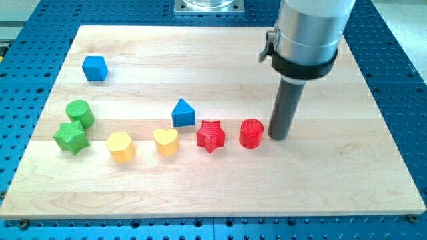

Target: Form a triangle out of red blocks and triangle

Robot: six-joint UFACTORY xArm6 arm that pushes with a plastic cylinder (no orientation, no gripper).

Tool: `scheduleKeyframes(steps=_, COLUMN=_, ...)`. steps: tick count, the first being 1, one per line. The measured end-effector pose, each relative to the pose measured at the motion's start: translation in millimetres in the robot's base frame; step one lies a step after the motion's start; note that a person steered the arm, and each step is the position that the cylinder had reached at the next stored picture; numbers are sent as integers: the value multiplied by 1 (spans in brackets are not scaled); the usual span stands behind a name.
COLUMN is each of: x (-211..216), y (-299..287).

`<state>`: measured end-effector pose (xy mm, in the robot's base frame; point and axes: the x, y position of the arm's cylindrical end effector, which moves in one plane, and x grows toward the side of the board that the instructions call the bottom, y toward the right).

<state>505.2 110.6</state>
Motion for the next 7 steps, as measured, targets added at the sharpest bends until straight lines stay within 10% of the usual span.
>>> scheduleKeyframes(steps=7, x=18, y=-56)
